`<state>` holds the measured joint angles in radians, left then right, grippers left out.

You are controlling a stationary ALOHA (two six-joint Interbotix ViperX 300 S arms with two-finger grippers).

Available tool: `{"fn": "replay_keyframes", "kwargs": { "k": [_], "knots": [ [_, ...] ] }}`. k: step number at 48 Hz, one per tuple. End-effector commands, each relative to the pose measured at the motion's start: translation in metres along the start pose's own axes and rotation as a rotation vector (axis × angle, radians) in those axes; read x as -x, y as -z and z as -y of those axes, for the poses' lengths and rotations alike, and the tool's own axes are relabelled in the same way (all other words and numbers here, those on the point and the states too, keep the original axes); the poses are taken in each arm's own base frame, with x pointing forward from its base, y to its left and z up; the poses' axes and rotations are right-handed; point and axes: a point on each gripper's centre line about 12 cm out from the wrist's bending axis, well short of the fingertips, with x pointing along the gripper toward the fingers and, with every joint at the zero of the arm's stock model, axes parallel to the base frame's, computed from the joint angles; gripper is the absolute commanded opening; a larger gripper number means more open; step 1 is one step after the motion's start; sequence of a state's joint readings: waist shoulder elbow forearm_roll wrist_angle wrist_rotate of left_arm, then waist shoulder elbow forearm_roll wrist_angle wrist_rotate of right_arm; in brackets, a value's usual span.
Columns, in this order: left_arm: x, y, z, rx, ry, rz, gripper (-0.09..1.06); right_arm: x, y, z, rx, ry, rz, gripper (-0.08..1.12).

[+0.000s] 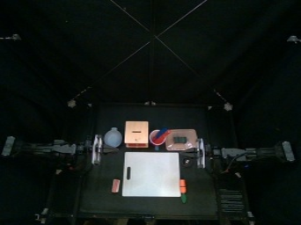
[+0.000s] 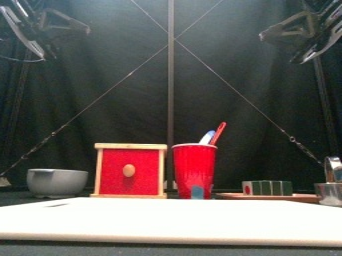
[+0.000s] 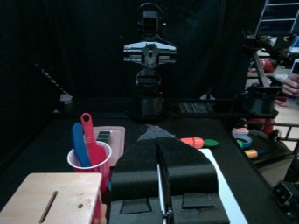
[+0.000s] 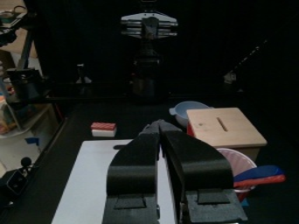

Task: Place sushi on board then cut the sushi with the knife then place the pieces on the plate
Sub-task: Place the sushi on the board

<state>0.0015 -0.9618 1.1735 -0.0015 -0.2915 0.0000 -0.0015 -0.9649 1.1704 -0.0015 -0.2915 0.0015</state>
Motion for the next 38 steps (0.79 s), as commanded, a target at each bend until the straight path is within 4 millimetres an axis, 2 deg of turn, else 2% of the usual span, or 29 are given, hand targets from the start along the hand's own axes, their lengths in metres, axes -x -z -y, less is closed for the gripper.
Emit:
{"fn": "replay_keyframes", "kwargs": {
  "k": [1,14,23,27,31,38],
  "knots": [
    [-0.011,0.008,-0.001,-0.008,-0.003,-0.040,-0.04,-0.004,0.007,0.002,0.001,0.012,-0.032,0.04],
    [-0.039,0.031,0.000,-0.023,0.004,-0.153,-0.03,-0.021,0.050,0.031,-0.076,0.152,-0.317,0.03],
    [-0.058,0.046,0.000,-0.034,0.011,-0.212,-0.03,-0.029,0.064,0.060,-0.102,0.266,-0.503,0.04],
    [-0.065,0.051,0.001,-0.043,0.015,-0.233,-0.03,-0.029,0.067,0.075,-0.104,0.317,-0.592,0.11],
    [-0.069,0.054,0.001,-0.053,0.020,-0.247,-0.03,-0.027,0.070,0.084,-0.086,0.343,-0.670,0.23],
    [-0.070,0.059,0.001,-0.055,0.020,-0.265,-0.03,-0.023,0.072,0.093,-0.034,0.364,-0.767,0.54]
  ]
}}
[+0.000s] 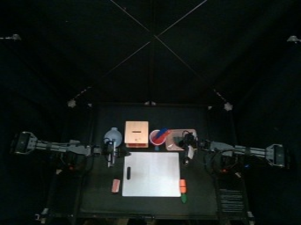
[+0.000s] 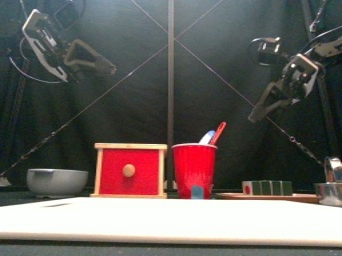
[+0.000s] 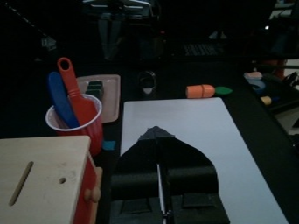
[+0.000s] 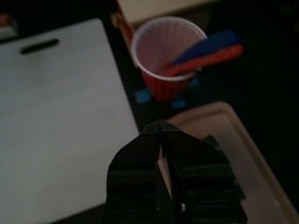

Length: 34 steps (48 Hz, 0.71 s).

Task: Place sushi on board then cut the sushi with the knife then place the pieces on the plate
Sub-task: Place the sushi on the board

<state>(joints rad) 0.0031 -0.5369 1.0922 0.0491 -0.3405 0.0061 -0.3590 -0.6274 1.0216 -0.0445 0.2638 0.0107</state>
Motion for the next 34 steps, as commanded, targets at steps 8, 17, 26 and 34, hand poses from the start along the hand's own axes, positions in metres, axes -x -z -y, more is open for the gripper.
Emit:
{"fn": "replay_keyframes", "kwargs": {
  "k": [8,17,26,34],
  "knots": [
    [-0.003,-0.007,-0.004,-0.002,-0.013,0.021,-0.03,0.001,-0.006,0.009,0.055,0.042,-0.073,0.92],
    [-0.002,-0.002,-0.009,0.001,-0.030,0.009,-0.03,-0.003,-0.001,0.018,0.073,0.073,-0.140,1.05],
    [-0.001,-0.001,-0.010,0.002,-0.035,0.004,-0.03,-0.016,0.011,0.028,0.150,0.100,-0.242,1.04],
    [-0.001,0.002,-0.011,0.005,-0.038,0.000,-0.03,-0.034,0.015,0.038,0.185,0.095,-0.305,1.04]
  ]
}}
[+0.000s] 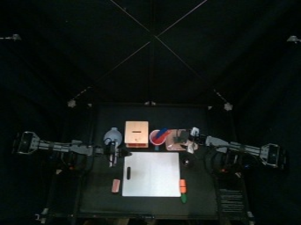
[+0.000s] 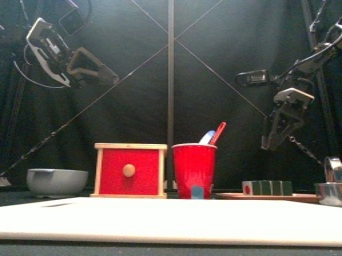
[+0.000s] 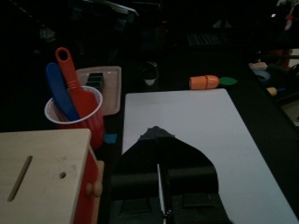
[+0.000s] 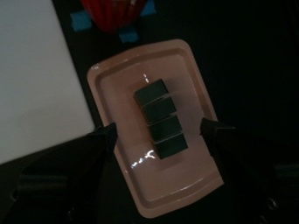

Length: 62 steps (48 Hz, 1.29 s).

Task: Place sushi on board then cut the sushi with the knife then place the pieces on the plate
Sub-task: Place the sushi on the board

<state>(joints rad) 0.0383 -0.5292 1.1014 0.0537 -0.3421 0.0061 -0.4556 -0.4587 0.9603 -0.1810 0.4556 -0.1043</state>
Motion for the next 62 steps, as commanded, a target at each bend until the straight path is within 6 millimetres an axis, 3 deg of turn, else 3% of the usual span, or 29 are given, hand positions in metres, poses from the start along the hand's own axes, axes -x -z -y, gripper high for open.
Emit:
{"fn": "replay_keyframes", "kwargs": {
  "k": [1,20,40,52,62],
  "knots": [
    [-0.001,-0.005,-0.002,0.000,-0.006,0.018,-0.03,-0.006,-0.010,0.008,0.017,0.005,0.002,1.04],
    [0.001,0.002,-0.001,0.006,-0.005,-0.002,-0.03,-0.044,0.002,0.020,0.038,-0.084,-0.084,1.04],
    [0.002,0.007,-0.001,0.006,-0.006,-0.019,-0.03,-0.068,0.015,0.023,0.025,-0.097,-0.120,1.00],
    [0.002,0.008,-0.001,0.006,-0.004,-0.020,-0.03,-0.070,0.019,0.020,0.025,-0.105,-0.135,0.78],
    [0.002,0.009,-0.001,0.009,-0.007,-0.025,-0.03,-0.064,0.011,0.023,0.020,-0.096,-0.108,0.55]
  ]
}}
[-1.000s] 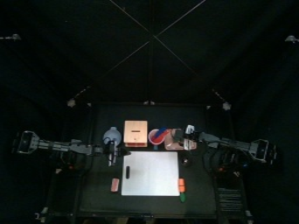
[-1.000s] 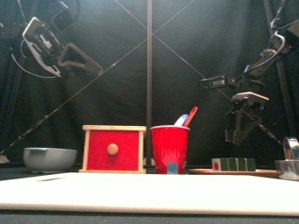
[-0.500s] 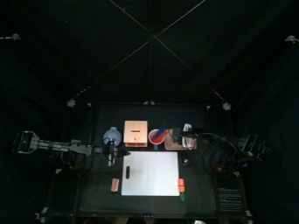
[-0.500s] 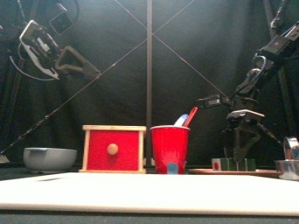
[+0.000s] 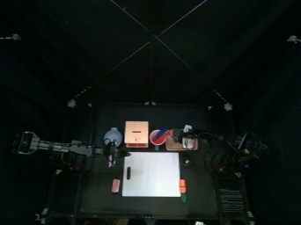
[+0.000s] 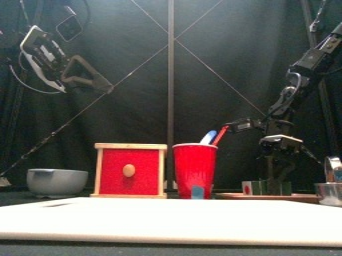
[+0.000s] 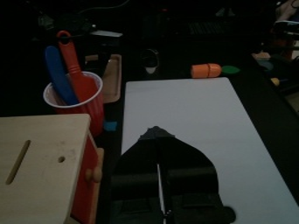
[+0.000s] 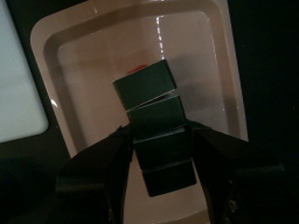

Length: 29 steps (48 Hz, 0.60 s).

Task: Place sushi on board then cut the sushi with the knife then place the pieces on the plate
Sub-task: Place the sushi on the board

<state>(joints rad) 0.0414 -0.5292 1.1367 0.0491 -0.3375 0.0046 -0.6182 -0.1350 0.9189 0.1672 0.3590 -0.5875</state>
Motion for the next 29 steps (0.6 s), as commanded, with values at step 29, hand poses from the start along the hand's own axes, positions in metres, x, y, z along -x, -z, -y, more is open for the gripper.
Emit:
{"fn": "replay_keyframes", "kwargs": {
  "k": [29],
  "knots": [
    [0.001,-0.007,-0.001,0.000,-0.004,0.026,-0.03,0.097,-0.049,0.002,-0.064,0.013,0.257,0.54]
  ]
}}
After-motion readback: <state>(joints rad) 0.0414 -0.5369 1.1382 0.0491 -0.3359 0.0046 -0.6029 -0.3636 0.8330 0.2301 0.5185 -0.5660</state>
